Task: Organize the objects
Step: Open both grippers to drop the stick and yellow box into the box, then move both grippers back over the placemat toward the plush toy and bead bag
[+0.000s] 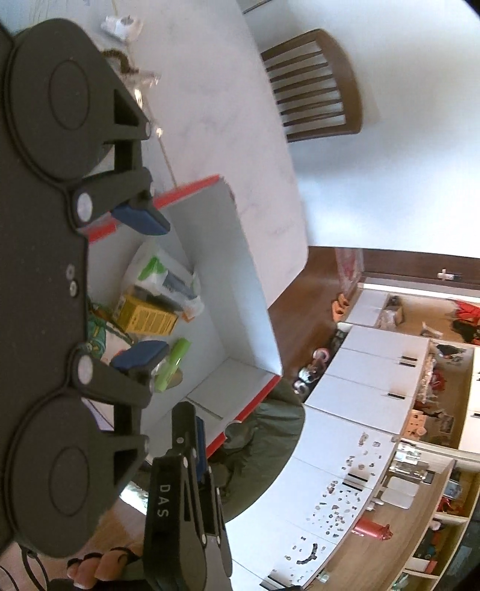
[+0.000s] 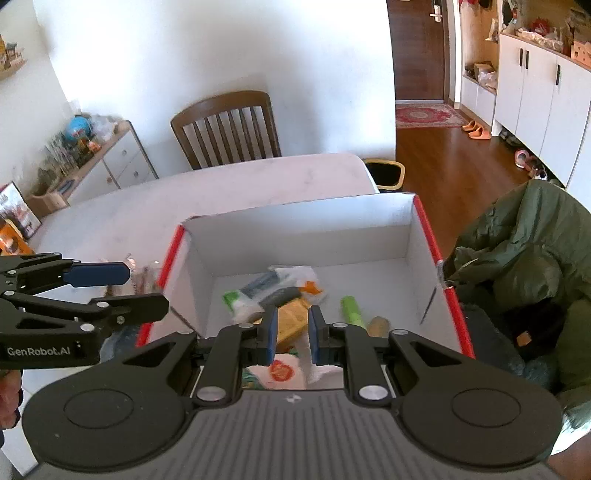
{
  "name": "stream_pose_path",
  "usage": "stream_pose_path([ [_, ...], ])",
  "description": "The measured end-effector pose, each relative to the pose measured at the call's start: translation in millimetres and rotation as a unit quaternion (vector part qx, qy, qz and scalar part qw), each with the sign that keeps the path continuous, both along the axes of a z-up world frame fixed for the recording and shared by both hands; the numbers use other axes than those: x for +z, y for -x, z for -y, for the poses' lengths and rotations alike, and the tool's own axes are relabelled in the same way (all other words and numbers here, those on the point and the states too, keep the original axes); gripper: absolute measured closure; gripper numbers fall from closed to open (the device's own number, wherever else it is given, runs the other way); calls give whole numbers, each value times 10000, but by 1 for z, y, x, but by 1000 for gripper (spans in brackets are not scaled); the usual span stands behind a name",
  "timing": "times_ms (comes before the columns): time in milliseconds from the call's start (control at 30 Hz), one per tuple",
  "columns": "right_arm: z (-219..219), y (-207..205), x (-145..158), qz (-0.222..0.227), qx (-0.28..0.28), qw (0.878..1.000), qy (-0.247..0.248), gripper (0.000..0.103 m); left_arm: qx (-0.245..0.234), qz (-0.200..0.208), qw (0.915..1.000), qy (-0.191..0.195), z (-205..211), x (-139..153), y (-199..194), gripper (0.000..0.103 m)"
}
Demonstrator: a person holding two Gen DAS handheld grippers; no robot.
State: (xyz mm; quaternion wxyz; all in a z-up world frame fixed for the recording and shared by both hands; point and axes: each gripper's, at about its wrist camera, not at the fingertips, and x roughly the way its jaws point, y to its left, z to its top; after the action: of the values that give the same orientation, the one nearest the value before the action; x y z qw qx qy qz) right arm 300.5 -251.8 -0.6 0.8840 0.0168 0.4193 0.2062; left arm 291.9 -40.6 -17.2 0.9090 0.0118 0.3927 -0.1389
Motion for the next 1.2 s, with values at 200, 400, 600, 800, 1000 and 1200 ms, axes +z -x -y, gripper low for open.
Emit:
stream_pose_path([
  [200, -12, 16, 9, 69, -23, 9999, -83, 87, 59, 206, 9998, 17, -23, 16, 19, 39],
  [400, -32, 33, 19, 154, 35, 9998, -109, 87, 94, 324, 9994, 103, -45, 25, 32, 34],
  [600, -57, 52, 29, 385, 86, 9990, -222, 62, 199, 397, 9989, 158, -74, 28, 47, 32],
  [800, -85, 65, 32, 473, 161, 9984, -260, 53, 335, 429, 9983, 183, -105, 30, 59, 31],
  [1000, -115, 78, 34, 550, 277, 9977, -266, 40, 472, 465, 9976, 182, -133, 29, 70, 22],
  [1200, -148, 91, 36, 702, 393, 9964, -254, 29, 596, 534, 9966, 200, -164, 27, 79, 8],
])
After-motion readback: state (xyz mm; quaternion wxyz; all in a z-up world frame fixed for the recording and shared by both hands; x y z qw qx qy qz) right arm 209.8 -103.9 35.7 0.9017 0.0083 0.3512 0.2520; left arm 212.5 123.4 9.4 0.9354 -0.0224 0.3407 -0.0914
